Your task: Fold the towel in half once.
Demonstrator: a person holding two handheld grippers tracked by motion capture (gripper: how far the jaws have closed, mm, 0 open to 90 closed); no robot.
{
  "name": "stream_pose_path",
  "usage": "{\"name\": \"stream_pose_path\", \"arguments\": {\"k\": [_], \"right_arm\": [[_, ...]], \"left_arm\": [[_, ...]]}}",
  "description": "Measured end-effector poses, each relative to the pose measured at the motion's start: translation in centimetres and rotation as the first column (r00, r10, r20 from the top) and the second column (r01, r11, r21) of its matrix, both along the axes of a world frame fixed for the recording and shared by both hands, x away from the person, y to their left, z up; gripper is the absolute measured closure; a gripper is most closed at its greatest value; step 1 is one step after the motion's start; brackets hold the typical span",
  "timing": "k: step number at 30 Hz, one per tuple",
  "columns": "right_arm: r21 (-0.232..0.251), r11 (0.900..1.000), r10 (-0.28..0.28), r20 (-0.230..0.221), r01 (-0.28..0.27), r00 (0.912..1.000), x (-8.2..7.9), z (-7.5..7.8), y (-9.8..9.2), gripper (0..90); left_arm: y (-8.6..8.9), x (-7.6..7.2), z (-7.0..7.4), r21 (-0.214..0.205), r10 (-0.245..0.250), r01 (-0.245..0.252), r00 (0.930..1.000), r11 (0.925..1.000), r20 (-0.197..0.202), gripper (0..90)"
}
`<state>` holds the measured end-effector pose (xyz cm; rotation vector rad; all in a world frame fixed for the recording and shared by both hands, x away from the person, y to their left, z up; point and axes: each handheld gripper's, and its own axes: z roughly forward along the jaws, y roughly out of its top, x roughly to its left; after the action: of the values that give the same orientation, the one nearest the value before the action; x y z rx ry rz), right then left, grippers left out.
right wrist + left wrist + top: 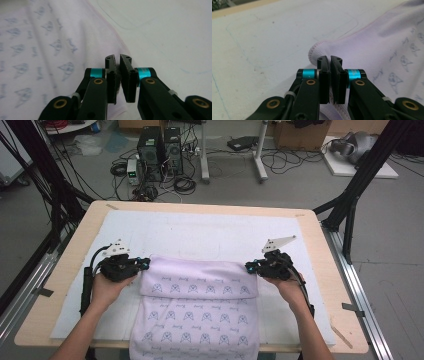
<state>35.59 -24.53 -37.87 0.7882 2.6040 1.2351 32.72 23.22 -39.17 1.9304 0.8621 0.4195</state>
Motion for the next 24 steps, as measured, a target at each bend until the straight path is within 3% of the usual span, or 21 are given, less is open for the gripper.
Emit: {"name": "stream_pose_path", "arguments": {"k": [3, 5, 8, 10, 13, 15, 17, 21, 24], "right_arm": [[0.040, 0.9985, 0.034, 0.057, -0.036, 0.9978, -2.6, 1.2, -0.1, 84.1], [0.038, 0.9980, 0.046, 0.091, -0.050, 0.9948, -4.7, 1.5, -0.3, 84.1], [0.040, 0.9962, 0.072, 0.108, -0.077, 0.9915, -7.8, 1.2, -0.8, 84.0], [0.062, 0.9927, 0.097, 0.084, -0.103, 0.9917, -9.6, 0.7, -1.2, 83.8], [0.050, 0.9867, 0.152, 0.061, -0.155, 0.9865, -11.6, 0.0, -1.3, 74.6], [0.044, 0.9879, 0.146, 0.060, -0.149, 0.9874, -11.7, -0.3, -1.4, 70.3], [0.040, 0.9924, 0.115, 0.055, -0.117, 0.9919, -10.8, -0.4, -1.5, 67.9], [0.004, 0.9979, 0.064, 0.047, -0.064, 0.9968, -7.9, -1.0, -1.4, 62.4], [-0.027, 0.9993, 0.026, 0.044, -0.025, 0.9987, -5.5, -1.8, -1.1, 57.4]], "left_arm": [[0.2, -2.5, 0.7, -0.020, -0.014, 0.015, 0.9980, 0.9997, 0.062, 85.1], [0.5, -4.4, 0.8, -0.019, -0.026, 0.028, 0.9954, 0.9994, 0.093, 85.1], [1.1, -7.6, 0.3, -0.001, -0.053, 0.054, 0.9932, 0.9986, 0.103, 85.1], [1.3, -9.7, -0.3, -0.007, -0.090, 0.091, 0.9925, 0.9958, 0.083, 82.8], [1.4, -11.9, -1.0, 0.008, -0.116, 0.116, 0.9914, 0.9932, 0.060, 65.8], [1.6, -12.0, -1.0, 0.012, -0.112, 0.111, 0.9922, 0.9937, 0.056, 57.6], [1.7, -11.3, -0.8, 0.020, -0.103, 0.102, 0.9933, 0.9946, 0.053, 54.3], [1.3, -8.6, -1.0, 0.046, -0.074, 0.072, 0.9962, 0.9964, 0.046, 52.8], [0.7, -6.1, -1.6, 0.057, -0.049, 0.048, 0.9986, 0.9972, 0.018, 50.5]]}}
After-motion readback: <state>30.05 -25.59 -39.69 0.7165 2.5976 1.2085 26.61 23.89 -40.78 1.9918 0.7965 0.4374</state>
